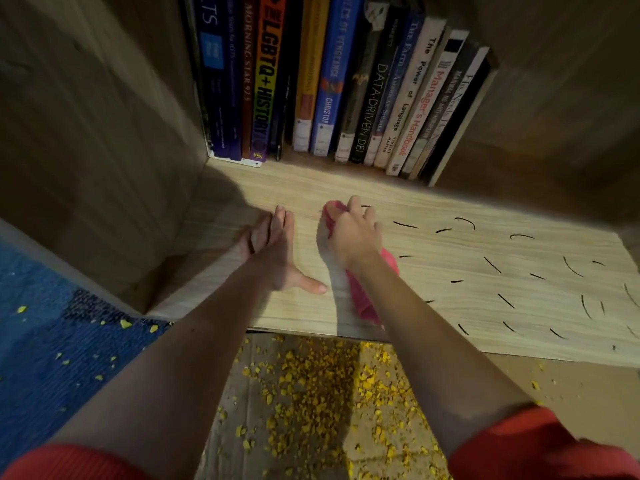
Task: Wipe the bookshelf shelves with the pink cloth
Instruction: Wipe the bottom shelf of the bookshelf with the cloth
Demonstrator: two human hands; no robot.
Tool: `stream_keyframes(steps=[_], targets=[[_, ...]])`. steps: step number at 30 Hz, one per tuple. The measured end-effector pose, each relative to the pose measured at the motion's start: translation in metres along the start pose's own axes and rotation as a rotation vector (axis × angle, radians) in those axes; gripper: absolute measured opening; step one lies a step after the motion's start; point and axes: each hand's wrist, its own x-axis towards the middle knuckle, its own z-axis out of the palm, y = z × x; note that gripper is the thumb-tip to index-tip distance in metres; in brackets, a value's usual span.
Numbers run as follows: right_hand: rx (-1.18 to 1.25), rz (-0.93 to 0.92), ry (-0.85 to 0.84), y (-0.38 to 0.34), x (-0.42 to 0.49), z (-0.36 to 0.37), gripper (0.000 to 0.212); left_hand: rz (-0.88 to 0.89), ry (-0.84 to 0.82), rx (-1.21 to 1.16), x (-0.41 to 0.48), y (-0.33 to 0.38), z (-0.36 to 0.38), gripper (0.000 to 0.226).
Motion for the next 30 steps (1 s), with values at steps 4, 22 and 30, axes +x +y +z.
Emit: stream_keyframes(steps=[4,22,30], targets=[[-0.035,-0.215,0.022,-0.002,-0.016,0.012,0.038,0.003,0.002,-0.007,0.000,0.000,-0.001,0.140],[0.022,0.003,-0.024,0.003,-0.003,-0.004,0.033,-0.008,0.025,0.006,0.002,-0.001,0.002,0.140],[0.004,0.020,-0.007,0.016,0.005,-0.001,0.036,-0.008,0.019,0.014,0.000,0.000,0.002,0.140]])
